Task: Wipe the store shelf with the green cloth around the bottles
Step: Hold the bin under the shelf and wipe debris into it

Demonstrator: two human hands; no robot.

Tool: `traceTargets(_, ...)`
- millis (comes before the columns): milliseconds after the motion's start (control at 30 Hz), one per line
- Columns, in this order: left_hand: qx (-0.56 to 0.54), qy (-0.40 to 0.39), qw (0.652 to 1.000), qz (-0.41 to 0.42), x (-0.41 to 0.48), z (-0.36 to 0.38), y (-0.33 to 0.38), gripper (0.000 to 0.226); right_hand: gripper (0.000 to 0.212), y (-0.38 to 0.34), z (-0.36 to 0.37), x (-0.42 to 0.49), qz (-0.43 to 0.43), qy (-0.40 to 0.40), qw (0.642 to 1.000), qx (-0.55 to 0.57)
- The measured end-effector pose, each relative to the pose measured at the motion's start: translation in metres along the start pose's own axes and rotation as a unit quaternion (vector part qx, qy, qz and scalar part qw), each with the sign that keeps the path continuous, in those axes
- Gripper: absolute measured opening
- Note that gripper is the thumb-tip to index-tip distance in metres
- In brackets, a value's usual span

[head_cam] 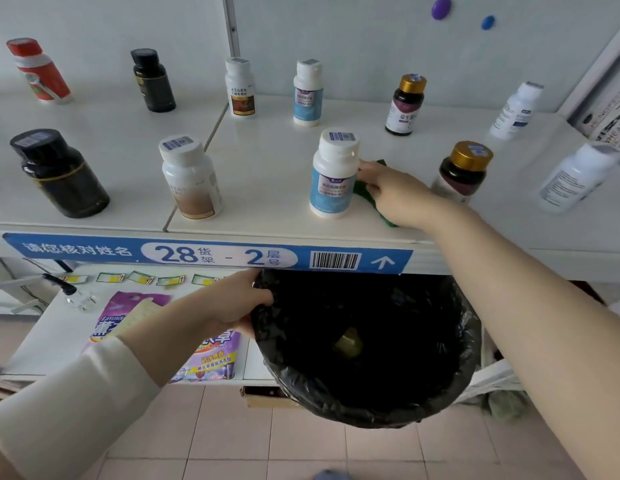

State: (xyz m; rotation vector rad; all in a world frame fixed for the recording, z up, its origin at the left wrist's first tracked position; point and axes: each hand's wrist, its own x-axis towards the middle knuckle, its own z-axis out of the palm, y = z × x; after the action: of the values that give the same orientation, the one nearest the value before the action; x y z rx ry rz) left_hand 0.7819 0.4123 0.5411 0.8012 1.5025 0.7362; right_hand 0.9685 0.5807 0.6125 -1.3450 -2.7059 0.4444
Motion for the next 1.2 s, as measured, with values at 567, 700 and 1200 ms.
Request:
traceTargets(567, 0.001, -0.017, 1.000, 0.011, -0.010, 0.009, -0.020, 0.032, 0.030, -0.028, 0.034, -0.139, -0.046, 0.191, 0.976, 0.089)
traceTargets(700, -0.002, -0.007, 1.000, 0.010, -0.019, 0.019, -0.026, 0.030, 0.033, -0.025, 0.030, -0.160, -0.026, 0.214, 0.959, 0.183)
traceTargets(1200, -0.053, 0.086, 0.995, -0.002, -0.051, 0.059, -0.058, 0.028, 0.035, -0.009, 0.063, -0.174, -0.080, 0.167, 0.966, 0.178)
